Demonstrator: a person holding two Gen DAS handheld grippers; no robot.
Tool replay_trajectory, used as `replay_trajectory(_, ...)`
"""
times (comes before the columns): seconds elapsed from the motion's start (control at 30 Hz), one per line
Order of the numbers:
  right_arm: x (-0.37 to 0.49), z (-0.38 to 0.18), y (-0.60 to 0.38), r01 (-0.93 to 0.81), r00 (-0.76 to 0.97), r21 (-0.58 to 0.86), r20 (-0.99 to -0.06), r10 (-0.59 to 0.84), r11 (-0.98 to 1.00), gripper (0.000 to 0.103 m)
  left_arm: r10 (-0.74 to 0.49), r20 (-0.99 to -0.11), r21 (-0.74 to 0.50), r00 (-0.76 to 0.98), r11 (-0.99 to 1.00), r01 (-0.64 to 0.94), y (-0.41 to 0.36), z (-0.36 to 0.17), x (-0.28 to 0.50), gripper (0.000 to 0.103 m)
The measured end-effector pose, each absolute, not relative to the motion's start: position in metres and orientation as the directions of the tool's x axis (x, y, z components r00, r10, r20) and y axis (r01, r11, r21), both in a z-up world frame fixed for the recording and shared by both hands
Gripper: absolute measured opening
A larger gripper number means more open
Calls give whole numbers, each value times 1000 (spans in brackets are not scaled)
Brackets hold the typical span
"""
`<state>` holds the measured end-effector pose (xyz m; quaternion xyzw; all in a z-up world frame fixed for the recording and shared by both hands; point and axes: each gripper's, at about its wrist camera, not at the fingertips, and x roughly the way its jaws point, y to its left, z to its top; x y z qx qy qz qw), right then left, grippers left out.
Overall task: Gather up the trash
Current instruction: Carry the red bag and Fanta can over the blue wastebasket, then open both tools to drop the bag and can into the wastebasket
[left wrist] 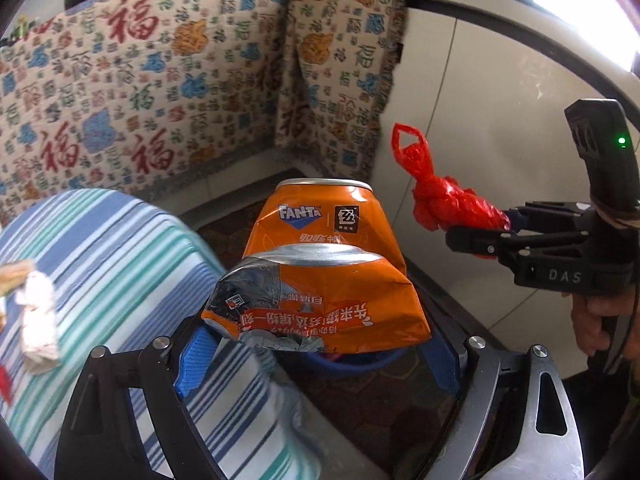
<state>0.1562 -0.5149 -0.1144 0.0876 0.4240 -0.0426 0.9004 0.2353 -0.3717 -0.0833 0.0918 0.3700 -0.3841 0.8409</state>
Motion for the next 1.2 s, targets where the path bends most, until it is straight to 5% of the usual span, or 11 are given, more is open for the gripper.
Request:
replay_trajectory(0.87, 194, -166, -602, 228, 605, 207, -796, 28, 951, 44, -531, -767, -113, 361, 666, 738, -463, -162, 284, 89)
replay_trajectory(1.0, 196, -169, -606, 240, 609, 226, -792, 35, 944, 59, -530, -774, -113, 347, 654, 748, -469, -168, 288, 92)
replay_trajectory(1.2, 196, -167, -608, 241, 617, 230, -786, 34, 943, 60, -525, -778, -119, 346, 663, 739, -471, -171, 294, 96)
